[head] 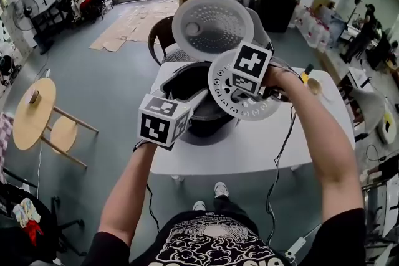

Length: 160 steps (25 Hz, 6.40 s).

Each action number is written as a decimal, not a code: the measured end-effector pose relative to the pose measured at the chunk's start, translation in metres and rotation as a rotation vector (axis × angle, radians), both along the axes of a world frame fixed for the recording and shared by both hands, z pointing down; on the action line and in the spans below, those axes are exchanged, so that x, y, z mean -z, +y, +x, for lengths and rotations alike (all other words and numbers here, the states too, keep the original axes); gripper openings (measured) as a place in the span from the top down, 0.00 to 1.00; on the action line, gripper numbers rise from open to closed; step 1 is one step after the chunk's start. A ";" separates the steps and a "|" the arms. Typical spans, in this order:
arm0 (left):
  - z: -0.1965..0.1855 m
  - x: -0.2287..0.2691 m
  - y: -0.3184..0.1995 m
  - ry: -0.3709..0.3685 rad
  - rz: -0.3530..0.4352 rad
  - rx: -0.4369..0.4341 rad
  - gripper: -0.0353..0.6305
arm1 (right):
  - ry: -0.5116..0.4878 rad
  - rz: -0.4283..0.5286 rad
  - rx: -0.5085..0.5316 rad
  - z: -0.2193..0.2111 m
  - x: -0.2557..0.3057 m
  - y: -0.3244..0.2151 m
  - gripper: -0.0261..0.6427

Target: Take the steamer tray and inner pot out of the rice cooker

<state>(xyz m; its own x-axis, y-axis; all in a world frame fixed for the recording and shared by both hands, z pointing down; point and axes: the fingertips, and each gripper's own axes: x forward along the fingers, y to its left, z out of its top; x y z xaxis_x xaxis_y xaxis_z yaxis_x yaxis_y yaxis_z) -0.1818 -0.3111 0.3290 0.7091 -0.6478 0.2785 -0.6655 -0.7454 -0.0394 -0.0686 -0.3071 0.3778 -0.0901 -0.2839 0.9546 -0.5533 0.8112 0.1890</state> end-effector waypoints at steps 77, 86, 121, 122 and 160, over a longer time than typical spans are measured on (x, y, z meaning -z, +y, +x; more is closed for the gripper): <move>0.754 -0.230 0.021 -0.245 -0.256 -0.386 0.41 | -0.006 -0.189 -0.580 0.778 -0.315 0.103 0.53; 0.754 -0.227 0.023 -0.233 -0.262 -0.385 0.41 | -0.100 -0.214 -0.595 0.763 -0.317 0.109 0.53; 0.402 -0.047 -0.043 -0.073 -0.051 0.108 0.41 | -0.446 0.369 -0.106 0.418 -0.047 -0.042 0.56; 0.384 -0.041 -0.043 -0.065 -0.048 0.122 0.41 | -0.460 0.378 -0.092 0.399 -0.039 -0.044 0.56; -0.010 -0.035 -0.075 0.390 -0.604 0.048 0.40 | -0.885 0.066 -0.395 0.067 -0.011 -0.067 0.55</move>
<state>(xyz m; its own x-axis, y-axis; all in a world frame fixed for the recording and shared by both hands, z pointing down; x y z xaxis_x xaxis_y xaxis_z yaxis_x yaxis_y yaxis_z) -0.1914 -0.3865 0.3635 0.8046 -0.4933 0.3306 -0.5797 -0.5316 0.6176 -0.0012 -0.3738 0.3884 -0.6549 -0.4980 0.5684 -0.7472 0.5395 -0.3882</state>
